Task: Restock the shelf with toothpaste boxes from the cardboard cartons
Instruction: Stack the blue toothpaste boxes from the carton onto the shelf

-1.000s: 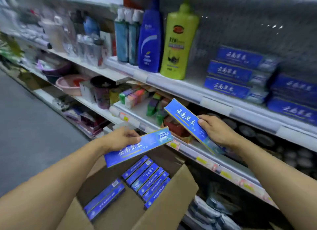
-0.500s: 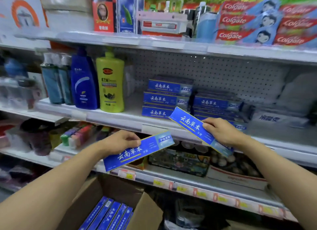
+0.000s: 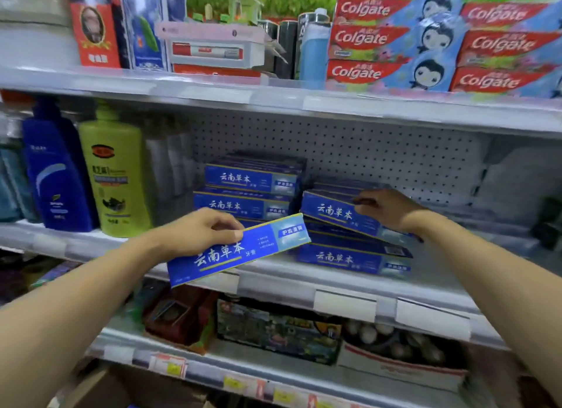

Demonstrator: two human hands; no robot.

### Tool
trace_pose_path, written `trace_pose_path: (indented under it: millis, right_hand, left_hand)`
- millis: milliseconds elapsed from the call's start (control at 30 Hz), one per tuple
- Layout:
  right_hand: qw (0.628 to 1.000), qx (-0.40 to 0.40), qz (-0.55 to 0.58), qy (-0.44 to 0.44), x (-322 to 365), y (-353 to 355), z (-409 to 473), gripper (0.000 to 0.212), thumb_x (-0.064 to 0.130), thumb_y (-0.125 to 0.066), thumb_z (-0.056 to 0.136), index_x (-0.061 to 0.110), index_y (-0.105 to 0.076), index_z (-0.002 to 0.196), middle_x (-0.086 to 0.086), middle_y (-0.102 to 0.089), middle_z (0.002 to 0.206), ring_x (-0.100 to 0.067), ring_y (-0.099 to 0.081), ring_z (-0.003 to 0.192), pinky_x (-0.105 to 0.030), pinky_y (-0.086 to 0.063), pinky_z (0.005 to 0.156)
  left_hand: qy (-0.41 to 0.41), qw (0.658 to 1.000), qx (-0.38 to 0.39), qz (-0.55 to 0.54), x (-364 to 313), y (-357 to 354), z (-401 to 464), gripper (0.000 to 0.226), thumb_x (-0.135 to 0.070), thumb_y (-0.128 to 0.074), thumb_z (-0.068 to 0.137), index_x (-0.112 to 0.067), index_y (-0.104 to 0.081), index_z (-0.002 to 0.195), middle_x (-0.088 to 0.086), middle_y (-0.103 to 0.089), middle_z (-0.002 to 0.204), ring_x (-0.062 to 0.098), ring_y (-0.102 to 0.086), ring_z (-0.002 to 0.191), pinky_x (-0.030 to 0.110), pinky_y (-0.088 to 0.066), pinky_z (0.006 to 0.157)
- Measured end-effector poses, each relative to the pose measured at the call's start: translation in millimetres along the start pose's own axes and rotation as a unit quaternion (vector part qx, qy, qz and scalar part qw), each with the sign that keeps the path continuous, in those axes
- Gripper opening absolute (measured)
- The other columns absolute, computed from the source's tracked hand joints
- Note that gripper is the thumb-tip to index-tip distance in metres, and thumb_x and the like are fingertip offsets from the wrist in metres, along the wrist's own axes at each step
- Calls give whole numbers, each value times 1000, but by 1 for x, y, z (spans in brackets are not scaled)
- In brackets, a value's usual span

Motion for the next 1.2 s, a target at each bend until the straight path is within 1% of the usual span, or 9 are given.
trace_pose_path:
  millis: [100, 233, 400, 533, 700, 800, 867, 967, 1200]
  right_hand:
    - [999, 16, -7, 47, -14, -7, 23, 34, 26, -54, 94, 11, -58, 125, -9, -61, 124, -27, -57, 114, -39, -44, 97]
    - [998, 18, -18, 59, -30, -19, 34, 41, 27, -59, 91, 14, -54, 130, -9, -53, 127, -26, -51, 114, -28, -37, 95]
    - [997, -63, 9, 47, -58, -8, 28, 54, 21, -70, 83, 12, -50, 132, -13, -42, 124, -25, -43, 114, -31, -38, 98]
    - [994, -106, 21, 16, -87, 6, 12, 50, 28, -69, 82, 18, -52, 128, -7, -51, 117, -24, -49, 111, -30, -41, 92]
    - [993, -96, 12, -65, -117, 12, -22, 39, 12, -55, 88, 15, -50, 127, -12, -48, 120, -27, -49, 112, -30, -43, 89]
    - [993, -73, 17, -89, -121, 12, -44, 41, 15, -56, 89, 19, -48, 129, -13, -46, 126, -27, -49, 113, -31, -43, 92]
    - [993, -55, 4, -108, -121, 12, -55, 48, 16, -55, 91, 12, -42, 137, -13, -43, 132, -28, -44, 121, -30, -37, 97]
    - [992, -41, -7, -120, -121, 9, -66, 45, 15, -56, 91, 6, -44, 134, -12, -45, 131, -27, -42, 122, -26, -34, 94]
    - [989, 6, -10, -150, -102, 3, -77, 69, 28, -65, 87, 16, -29, 145, -13, -31, 143, -29, -33, 131, -32, -33, 105]
  left_hand:
    - [5, 1000, -3, 2, -10, 0, 20, 12, -27, -62, 90, -24, -70, 98, -4, -72, 94, 0, -61, 80, 21, -47, 80]
    - [4, 999, -7, 31, -28, -5, 46, 14, -34, -63, 88, -27, -67, 99, -7, -71, 99, 3, -63, 86, 26, -48, 87]
    - [-10, 995, -18, 97, -61, -22, 83, 25, -30, -60, 90, -24, -64, 114, -8, -65, 107, 4, -57, 97, 7, -39, 78]
    - [-35, 991, 6, 127, -90, -48, 115, 29, -30, -59, 91, -21, -63, 118, -5, -64, 112, 9, -58, 103, 15, -41, 83]
    - [-67, 991, 46, 110, -113, -80, 146, 30, -26, -60, 91, -17, -62, 119, 3, -66, 115, 16, -60, 107, 29, -44, 98]
    - [-89, 985, 64, 135, -120, -94, 156, 31, -25, -60, 91, -16, -60, 121, 2, -64, 118, 14, -58, 107, 26, -43, 97]
    - [-101, 979, 53, 170, -121, -101, 161, 33, -26, -61, 91, -18, -59, 122, 3, -61, 120, 15, -55, 109, 25, -41, 95]
    - [-122, 967, 3, 224, -116, -108, 163, 38, -31, -63, 88, -23, -56, 125, 5, -47, 124, 21, -39, 121, 32, -34, 103]
    - [-91, 952, -59, 285, -111, -102, 149, 58, -27, -67, 86, -28, -41, 137, 3, -28, 147, 24, -21, 138, 41, -31, 110]
Point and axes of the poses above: each hand's wrist, its own z-axis towards the middle knuckle, its own y-axis out of the back of the hand, x = y × z, the point moved 1 cm from there along z, towards the middle knuckle
